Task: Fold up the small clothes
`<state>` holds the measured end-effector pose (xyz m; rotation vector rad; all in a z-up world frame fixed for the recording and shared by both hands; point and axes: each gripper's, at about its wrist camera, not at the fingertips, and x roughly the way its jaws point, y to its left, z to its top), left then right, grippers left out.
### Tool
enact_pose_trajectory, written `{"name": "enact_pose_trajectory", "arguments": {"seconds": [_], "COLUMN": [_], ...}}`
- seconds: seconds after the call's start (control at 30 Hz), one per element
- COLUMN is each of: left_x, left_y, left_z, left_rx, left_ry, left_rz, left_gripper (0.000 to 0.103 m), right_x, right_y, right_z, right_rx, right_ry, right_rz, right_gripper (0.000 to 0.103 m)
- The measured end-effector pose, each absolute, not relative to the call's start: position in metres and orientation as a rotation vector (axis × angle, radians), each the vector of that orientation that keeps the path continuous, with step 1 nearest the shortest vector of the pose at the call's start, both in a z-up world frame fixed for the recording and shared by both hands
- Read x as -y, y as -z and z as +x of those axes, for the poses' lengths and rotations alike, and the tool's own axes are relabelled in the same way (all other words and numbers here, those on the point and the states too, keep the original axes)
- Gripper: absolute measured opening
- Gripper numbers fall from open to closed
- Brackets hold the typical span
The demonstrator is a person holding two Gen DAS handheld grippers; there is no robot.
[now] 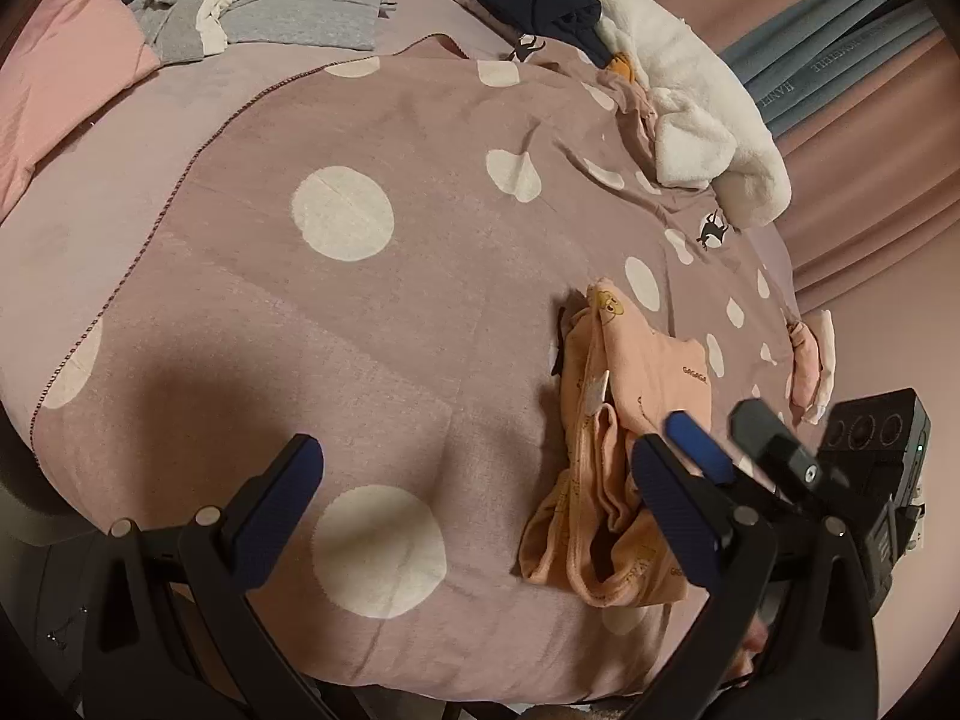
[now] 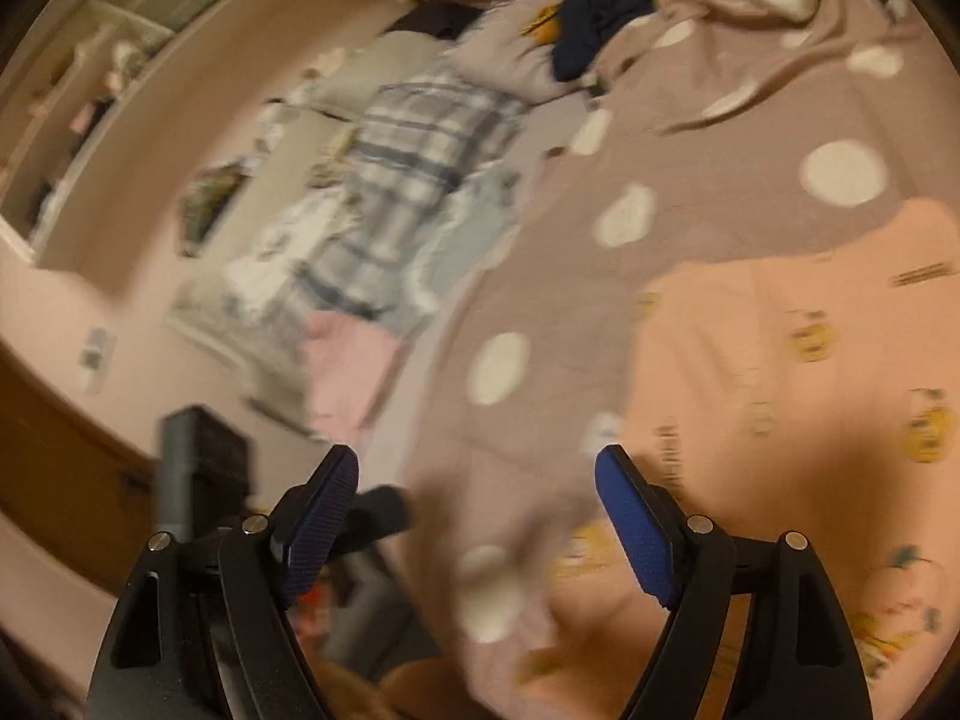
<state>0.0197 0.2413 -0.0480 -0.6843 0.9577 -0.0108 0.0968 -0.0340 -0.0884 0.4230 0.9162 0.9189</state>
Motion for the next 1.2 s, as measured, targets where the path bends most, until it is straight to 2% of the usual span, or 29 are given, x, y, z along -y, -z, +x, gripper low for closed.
{"name": "enact_pose_trajectory", "arguments": {"seconds": [0.2,0.33,0.43,0.53,0.63,0.83,0.9,1.07,1.2], "left_x": [-0.239,-0.244,-0.253,-0.258,-0.255,-0.232,-0.217,-0.189,-0.191], "left_y": [0.054,0.056,0.051,0.048,0.053,0.064,0.073,0.113,0.124], "left_z": [0.022,0.022,0.015,0.011,0.016,0.031,0.040,0.062,0.072], "left_rx": [-0.991,-0.992,-0.959,-0.953,-0.993,-1.051,-1.111,-1.231,-1.210], "left_ry": [-0.007,-0.019,-0.049,-0.085,-0.101,0.064,0.160,0.396,0.482], "left_rz": [-0.656,-0.691,-0.729,-0.700,-0.657,-0.680,-0.666,-0.794,-0.886], "left_gripper": [0.103,0.103,0.103,0.103,0.103,0.103,0.103,0.103,0.103], "right_x": [0.077,0.063,0.027,0.018,0.038,0.113,0.138,0.174,0.178], "right_y": [0.088,0.121,0.148,0.141,0.130,0.092,0.090,0.125,0.165], "right_z": [0.100,0.106,0.105,0.099,0.098,0.069,0.062,0.079,0.094], "right_rx": [-0.902,-1.029,-1.099,-1.058,-1.090,-0.895,-0.842,-0.907,-1.032], "right_ry": [-0.828,-0.907,-0.934,-0.944,-0.953,-0.751,-0.665,-0.584,-0.592], "right_rz": [0.539,0.606,0.546,0.484,0.545,0.477,0.456,0.623,0.701], "right_gripper": [0.084,0.084,0.086,0.088,0.088,0.090,0.096,0.096,0.096]}}
